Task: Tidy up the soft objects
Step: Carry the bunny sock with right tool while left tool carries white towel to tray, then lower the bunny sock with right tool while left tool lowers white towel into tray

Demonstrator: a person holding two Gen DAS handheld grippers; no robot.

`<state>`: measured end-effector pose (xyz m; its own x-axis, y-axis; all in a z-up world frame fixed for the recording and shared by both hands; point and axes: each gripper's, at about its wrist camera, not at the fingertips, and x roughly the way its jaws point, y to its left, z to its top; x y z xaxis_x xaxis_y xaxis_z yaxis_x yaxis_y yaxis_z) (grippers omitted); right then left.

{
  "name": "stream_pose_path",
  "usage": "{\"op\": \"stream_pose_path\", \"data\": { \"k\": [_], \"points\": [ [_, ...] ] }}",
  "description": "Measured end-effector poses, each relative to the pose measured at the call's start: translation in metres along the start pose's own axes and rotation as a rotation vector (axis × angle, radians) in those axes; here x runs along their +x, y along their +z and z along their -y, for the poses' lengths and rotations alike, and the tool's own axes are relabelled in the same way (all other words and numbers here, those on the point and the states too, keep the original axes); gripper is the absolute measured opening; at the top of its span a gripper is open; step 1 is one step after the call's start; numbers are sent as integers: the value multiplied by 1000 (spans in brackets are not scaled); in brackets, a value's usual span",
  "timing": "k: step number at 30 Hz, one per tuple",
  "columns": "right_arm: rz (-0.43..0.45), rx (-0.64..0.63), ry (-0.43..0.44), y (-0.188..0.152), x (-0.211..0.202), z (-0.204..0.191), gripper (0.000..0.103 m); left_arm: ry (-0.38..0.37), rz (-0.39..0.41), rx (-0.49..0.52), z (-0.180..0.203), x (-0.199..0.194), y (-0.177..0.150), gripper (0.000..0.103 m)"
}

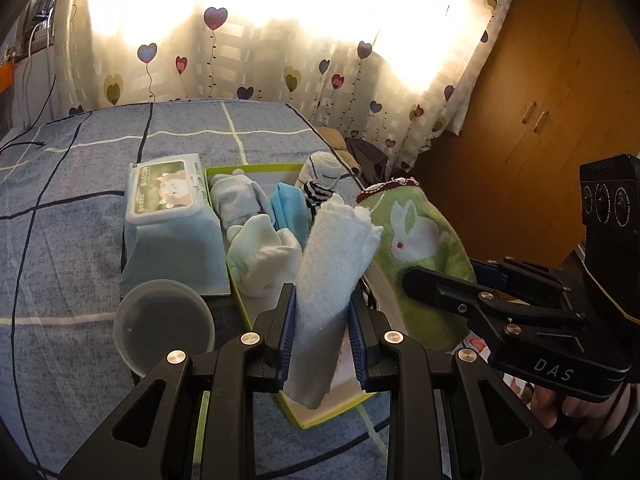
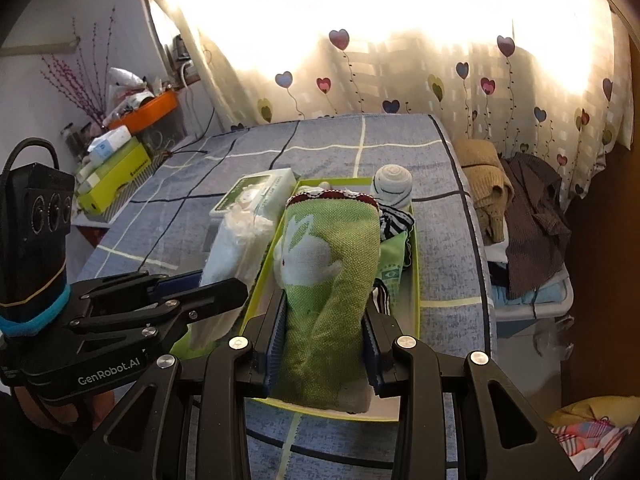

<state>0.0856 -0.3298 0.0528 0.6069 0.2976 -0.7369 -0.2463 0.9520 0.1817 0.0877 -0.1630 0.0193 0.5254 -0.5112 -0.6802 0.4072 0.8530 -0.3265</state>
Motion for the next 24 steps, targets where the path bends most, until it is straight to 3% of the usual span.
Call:
{"op": "stream_pose_path", "data": {
  "k": [11, 24],
  "points": [
    [-66, 34, -24, -8, 27, 19, 32, -32, -70, -32, -4, 26, -6, 26],
    [-140, 36, -25, -17, 59, 30, 33, 19, -111, -42, -8, 52, -6, 26]
  ]
}}
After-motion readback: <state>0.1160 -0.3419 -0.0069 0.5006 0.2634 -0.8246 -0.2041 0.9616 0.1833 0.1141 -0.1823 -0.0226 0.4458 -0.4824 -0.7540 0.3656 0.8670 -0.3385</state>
